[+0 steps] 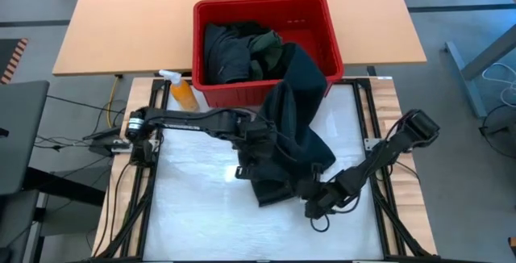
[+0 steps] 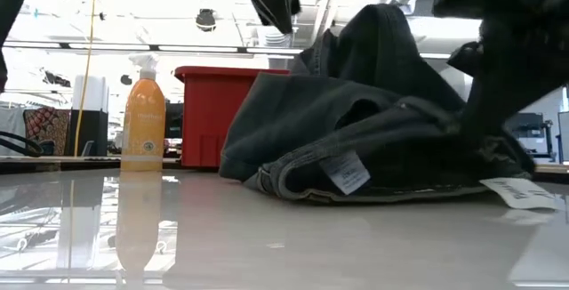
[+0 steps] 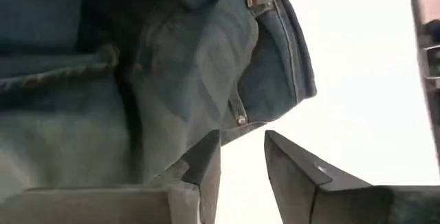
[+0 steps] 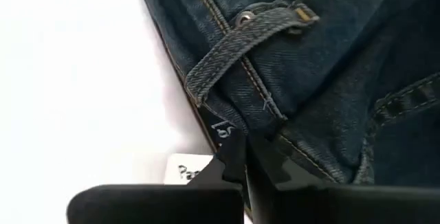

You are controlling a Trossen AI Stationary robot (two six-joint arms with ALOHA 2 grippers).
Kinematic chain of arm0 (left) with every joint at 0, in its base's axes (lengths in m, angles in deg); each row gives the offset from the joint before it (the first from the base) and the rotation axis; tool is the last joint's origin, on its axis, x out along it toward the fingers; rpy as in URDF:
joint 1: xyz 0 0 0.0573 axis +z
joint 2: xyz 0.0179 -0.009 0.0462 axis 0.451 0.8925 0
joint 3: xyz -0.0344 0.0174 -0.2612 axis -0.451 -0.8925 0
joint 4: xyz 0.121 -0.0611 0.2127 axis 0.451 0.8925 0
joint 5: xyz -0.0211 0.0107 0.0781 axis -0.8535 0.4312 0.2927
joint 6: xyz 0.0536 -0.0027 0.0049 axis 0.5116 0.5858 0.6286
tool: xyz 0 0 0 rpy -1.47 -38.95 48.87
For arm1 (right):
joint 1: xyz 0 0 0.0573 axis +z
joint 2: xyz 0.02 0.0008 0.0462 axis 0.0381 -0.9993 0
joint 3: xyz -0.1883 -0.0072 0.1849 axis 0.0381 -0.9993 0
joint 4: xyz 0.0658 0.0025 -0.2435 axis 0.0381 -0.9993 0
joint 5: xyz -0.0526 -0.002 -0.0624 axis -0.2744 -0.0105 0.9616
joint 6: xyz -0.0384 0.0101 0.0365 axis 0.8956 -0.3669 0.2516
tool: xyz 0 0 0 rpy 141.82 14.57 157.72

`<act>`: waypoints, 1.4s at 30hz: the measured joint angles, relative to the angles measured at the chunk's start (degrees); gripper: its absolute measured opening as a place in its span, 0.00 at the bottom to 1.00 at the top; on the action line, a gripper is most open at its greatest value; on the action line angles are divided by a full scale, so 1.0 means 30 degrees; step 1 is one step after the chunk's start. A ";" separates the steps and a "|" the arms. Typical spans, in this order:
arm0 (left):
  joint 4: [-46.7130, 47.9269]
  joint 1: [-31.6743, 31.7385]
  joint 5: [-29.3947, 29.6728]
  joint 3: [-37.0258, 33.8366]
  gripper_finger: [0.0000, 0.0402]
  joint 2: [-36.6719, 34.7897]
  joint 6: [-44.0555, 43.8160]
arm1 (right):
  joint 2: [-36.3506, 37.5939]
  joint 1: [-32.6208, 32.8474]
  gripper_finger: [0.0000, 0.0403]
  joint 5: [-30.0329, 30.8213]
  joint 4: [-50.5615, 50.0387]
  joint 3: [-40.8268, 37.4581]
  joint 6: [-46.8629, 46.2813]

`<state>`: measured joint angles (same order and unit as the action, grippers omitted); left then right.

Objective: Fold Laundry from Bin
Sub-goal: Fold the blue pants

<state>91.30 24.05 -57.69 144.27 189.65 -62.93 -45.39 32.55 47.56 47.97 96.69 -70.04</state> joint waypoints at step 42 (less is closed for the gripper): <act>-2.1524 -0.6033 0.7085 -1.8007 0.44 -0.2849 0.7101 | 0.3710 -0.6148 0.04 -0.7516 0.3323 -0.1416 -0.2025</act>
<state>26.73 5.95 -36.43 90.25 181.10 -41.63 -34.26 14.11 25.02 57.94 92.44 -76.12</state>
